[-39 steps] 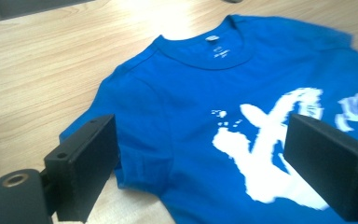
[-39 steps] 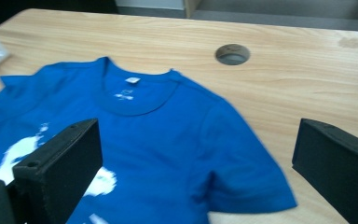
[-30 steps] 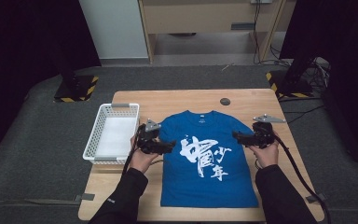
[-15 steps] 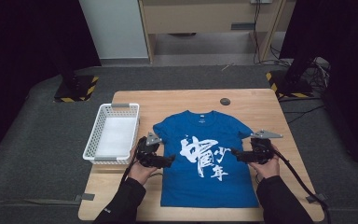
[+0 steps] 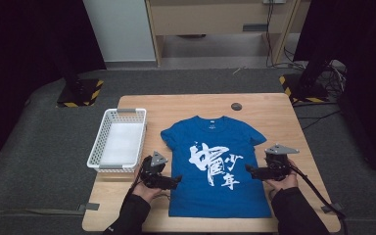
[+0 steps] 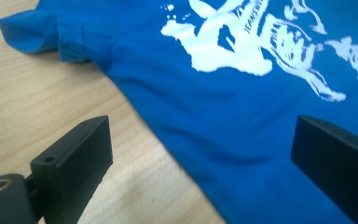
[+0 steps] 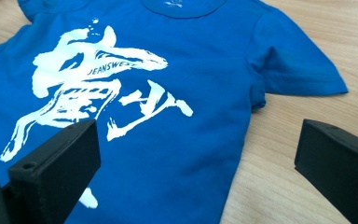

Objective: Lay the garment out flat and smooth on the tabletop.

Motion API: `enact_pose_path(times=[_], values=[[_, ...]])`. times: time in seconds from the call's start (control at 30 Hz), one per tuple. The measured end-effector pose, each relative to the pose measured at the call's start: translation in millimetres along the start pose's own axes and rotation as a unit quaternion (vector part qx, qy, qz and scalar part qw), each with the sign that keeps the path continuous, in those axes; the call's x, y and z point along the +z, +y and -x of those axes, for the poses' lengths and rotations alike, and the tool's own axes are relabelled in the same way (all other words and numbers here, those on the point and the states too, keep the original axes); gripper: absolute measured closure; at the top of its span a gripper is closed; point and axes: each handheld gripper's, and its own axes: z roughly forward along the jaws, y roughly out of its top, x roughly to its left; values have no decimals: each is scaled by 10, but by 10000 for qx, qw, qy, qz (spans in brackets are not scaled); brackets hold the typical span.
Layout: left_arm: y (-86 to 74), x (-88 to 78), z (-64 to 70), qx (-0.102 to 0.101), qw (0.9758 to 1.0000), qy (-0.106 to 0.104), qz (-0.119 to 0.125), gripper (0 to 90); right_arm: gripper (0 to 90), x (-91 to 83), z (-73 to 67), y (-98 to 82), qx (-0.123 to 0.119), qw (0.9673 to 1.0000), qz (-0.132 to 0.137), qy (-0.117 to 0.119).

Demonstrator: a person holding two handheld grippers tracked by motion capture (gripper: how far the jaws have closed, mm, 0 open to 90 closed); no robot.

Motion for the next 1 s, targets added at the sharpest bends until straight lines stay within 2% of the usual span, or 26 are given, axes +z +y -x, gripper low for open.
enact_pose_path(times=[0.13,0.43,0.53,0.77,1.0], values=[[-73,-31,23,122,9999,-66,-89,50,5,-77,18,-61,-33,10000,21,-57],[-222,-77,6,116,9995,-96,-283,45,5,-119,73,-182,-144,9995,-224,-161],[-262,-97,-24,143,9993,-30,-351,45,5,-115,81,-201,-164,9992,-309,-207],[-366,-182,-95,35,9989,17,-463,44,5,-132,111,-251,-235,9981,-487,-301],[-460,-273,-176,-22,9988,84,-477,36,5,-156,163,-287,-196,9982,-470,-313]])
